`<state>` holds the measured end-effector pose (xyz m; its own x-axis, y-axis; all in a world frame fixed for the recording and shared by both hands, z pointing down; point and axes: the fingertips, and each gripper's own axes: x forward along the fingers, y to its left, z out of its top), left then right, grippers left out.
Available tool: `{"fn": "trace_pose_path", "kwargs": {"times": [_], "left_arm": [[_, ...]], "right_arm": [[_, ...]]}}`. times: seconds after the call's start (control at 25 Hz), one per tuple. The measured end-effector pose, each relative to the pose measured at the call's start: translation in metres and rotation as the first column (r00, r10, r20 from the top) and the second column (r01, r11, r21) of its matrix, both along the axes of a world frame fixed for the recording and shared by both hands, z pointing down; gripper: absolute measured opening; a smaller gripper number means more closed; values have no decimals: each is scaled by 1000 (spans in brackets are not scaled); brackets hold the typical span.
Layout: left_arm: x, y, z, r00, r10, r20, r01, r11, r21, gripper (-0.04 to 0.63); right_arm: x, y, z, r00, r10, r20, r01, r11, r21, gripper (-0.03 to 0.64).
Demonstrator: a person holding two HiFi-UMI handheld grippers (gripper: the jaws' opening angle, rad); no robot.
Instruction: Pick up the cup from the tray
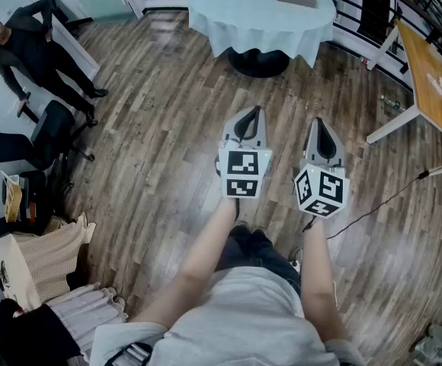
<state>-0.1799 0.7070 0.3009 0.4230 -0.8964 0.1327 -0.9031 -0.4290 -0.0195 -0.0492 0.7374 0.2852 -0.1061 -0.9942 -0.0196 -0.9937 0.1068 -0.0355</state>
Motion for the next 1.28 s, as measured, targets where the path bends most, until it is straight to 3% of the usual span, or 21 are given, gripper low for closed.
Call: {"fn": "trace_pose_path", "kwargs": {"times": [0.68, 1.12, 1.28], "left_arm": [[13, -4, 4, 1000, -4, 1, 4, 1000, 1, 8], [32, -7, 23, 998, -69, -14, 68, 997, -32, 8], [31, -17, 26, 996, -85, 9, 85, 996, -39, 8]], "right_arm": [[14, -3, 5, 1000, -4, 14, 4, 1000, 11, 9], [61, -5, 19, 1000, -9, 19, 9, 1000, 13, 9], [71, -18, 25, 999, -4, 43, 3, 1000, 4, 9]]}}
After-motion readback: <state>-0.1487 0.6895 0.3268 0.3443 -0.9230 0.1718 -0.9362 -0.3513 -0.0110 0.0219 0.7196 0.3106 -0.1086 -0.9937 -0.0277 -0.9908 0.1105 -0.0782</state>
